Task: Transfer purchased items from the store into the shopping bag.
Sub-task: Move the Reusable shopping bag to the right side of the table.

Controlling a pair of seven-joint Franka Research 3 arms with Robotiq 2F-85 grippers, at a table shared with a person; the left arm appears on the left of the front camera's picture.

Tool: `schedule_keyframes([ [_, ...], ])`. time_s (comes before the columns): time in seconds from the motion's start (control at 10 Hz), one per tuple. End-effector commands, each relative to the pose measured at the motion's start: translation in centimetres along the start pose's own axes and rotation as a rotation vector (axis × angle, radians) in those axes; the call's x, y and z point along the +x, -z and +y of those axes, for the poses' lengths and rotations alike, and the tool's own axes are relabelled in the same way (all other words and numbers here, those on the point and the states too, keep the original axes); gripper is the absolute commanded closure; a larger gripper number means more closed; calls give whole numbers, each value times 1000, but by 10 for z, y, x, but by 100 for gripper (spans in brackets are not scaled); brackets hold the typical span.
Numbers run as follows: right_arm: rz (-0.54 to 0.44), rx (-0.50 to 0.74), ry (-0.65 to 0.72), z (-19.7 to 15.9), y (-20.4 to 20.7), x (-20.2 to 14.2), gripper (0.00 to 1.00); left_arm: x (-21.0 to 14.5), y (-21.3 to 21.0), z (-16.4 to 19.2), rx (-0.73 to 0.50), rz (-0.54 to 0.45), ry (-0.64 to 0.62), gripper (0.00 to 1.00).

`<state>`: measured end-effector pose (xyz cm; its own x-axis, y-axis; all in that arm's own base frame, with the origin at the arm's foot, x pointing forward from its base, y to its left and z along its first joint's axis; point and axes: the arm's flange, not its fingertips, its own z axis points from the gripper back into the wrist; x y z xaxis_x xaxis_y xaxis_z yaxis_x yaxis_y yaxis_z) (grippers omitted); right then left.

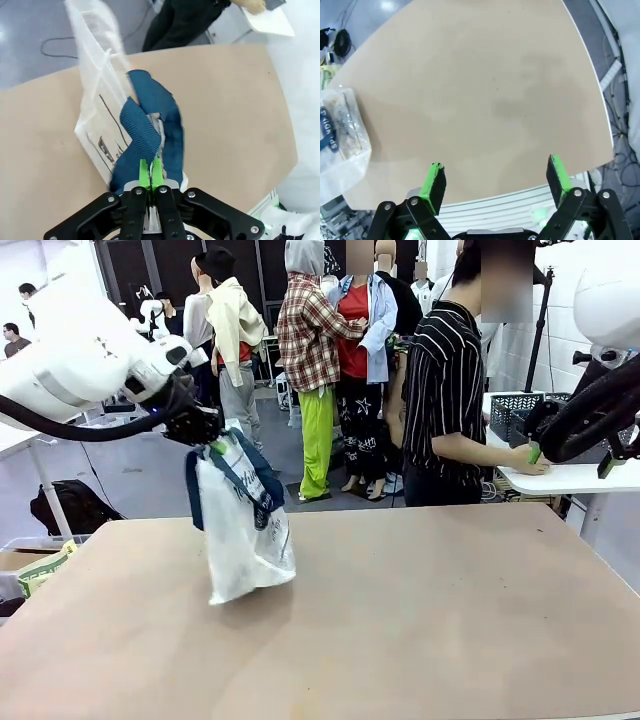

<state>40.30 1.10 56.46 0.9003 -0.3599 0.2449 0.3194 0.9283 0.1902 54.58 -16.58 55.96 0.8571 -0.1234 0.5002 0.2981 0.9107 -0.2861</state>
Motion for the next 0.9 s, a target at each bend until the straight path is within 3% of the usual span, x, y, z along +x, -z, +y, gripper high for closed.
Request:
schedule_keyframes([
  [0.0,5,-4,-15,1,1,3,0,10,-32,15,100,-80,-65,100],
  [0.3,5,-4,-15,1,1,3,0,14,-74,61,242,-149,-229,100],
  [0.8,5,-4,-15,1,1,3,0,-30,-131,143,373,-169,-371,100],
])
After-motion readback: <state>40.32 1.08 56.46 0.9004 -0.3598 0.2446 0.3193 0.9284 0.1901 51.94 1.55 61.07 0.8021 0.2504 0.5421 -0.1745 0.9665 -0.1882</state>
